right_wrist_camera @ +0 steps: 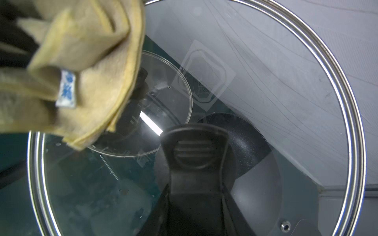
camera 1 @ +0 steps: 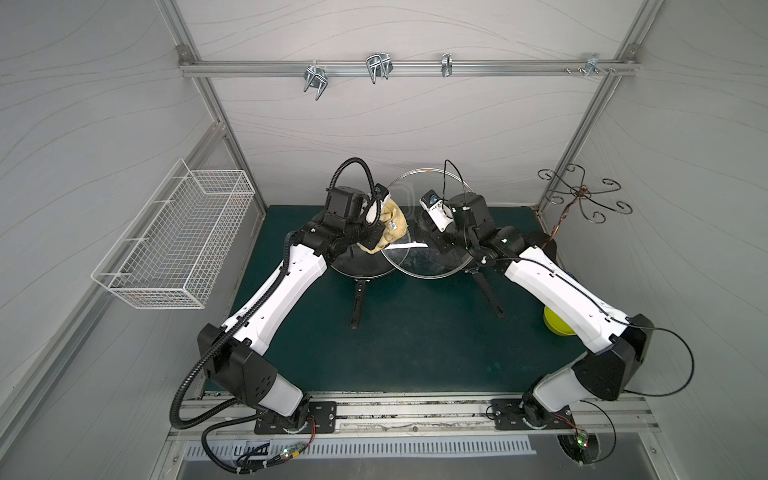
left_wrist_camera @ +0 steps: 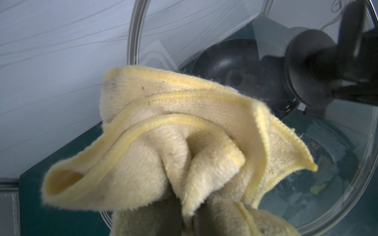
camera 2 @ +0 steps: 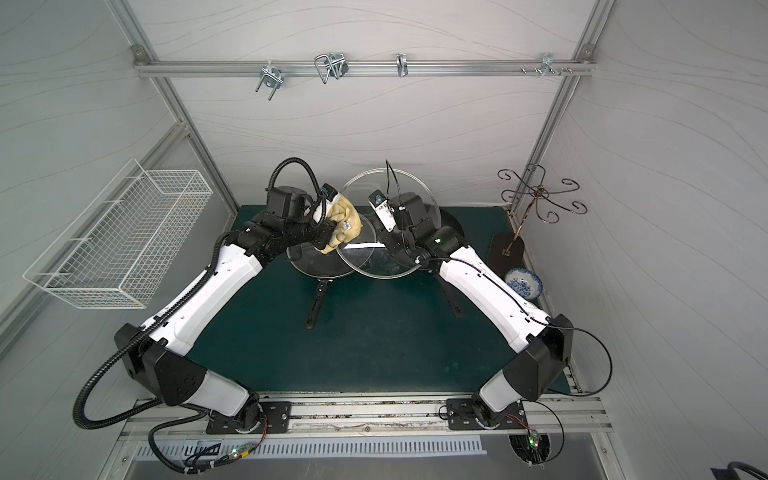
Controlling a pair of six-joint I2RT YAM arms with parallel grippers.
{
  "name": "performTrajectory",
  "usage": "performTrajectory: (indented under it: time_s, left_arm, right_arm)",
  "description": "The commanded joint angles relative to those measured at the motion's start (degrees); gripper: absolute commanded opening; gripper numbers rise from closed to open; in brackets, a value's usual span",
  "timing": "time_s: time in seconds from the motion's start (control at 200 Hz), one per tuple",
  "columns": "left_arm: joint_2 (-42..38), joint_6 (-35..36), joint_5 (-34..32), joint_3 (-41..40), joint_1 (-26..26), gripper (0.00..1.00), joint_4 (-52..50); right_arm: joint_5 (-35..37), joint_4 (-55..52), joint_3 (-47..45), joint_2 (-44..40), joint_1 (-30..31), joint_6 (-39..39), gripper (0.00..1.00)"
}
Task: Wipe the pot lid with a cloth
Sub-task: Wipe the pot lid, then place the cleaning item at the center of the board.
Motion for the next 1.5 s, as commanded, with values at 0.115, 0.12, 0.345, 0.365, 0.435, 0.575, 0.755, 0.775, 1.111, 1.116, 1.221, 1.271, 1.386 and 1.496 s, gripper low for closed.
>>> performTrajectory:
  time_s: [0.115,0.12,0.345,0.365,0.435,0.575,0.755,0.775,1.111,1.116,1.221,1.271,1.386,1.496]
  left_arm:
    - [-1.89,3.71,-3.78,-3.60,-5.48,0.00,3.51]
    - [-1.89,3.67,-3.87,-3.70,-5.60,0.00,3.53]
    - [0.68,4.68,-3.89,-3.35,-11.01,0.00,4.41]
    - [1.01,4.94,-4.12,-3.17,-11.55,0.00,4.48]
    - [1.84,5.25,-4.02,-2.70,-12.62,0.00,4.61]
    - [1.74,4.09,-4.18,-3.40,-12.83,0.00,5.28]
    - [0.17,4.08,-2.26,-5.68,-12.05,0.00,7.83]
    - [-0.16,3.72,-1.62,-6.09,-11.87,0.00,8.23]
    - [-5.52,0.89,6.63,-14.11,-10.86,0.00,13.44]
    - [-5.59,0.90,6.83,-14.23,-10.83,0.00,13.50]
    - [-6.19,1.61,11.53,-16.69,-10.55,0.00,13.66]
    - [-5.95,1.78,12.82,-17.82,-10.48,0.00,13.66]
    - [-4.03,3.17,13.85,-20.40,-10.45,0.00,13.70]
    - [-0.79,5.35,12.59,-22.99,-10.48,0.00,15.02]
  right_arm:
    - [-0.15,10.82,7.73,0.56,0.19,11.31,0.00]
    - [-0.19,10.84,7.80,0.62,0.17,11.37,0.00]
    - [-2.45,10.15,8.76,1.83,-0.25,14.12,0.00]
    - [-2.70,10.16,8.74,1.76,-0.36,14.36,0.00]
    - [-3.27,10.22,8.48,1.68,-0.88,15.43,0.00]
    - [-3.75,10.31,7.70,1.01,-1.87,16.10,0.00]
    - [-3.66,10.73,5.92,-0.20,-3.17,15.99,0.00]
    - [-3.66,10.69,5.78,-0.30,-3.40,16.01,0.00]
    - [-2.66,7.53,4.77,-0.30,-9.14,18.13,0.00]
    - [-2.63,7.52,4.74,-0.34,-9.24,18.12,0.00]
    - [-1.83,7.91,3.77,-0.21,-10.80,16.49,0.00]
    - [-1.49,7.98,3.43,-0.20,-11.56,16.25,0.00]
    - [-1.67,7.72,3.25,0.02,-13.57,16.36,0.00]
    - [-2.07,7.60,3.29,-0.14,-14.76,16.53,0.00]
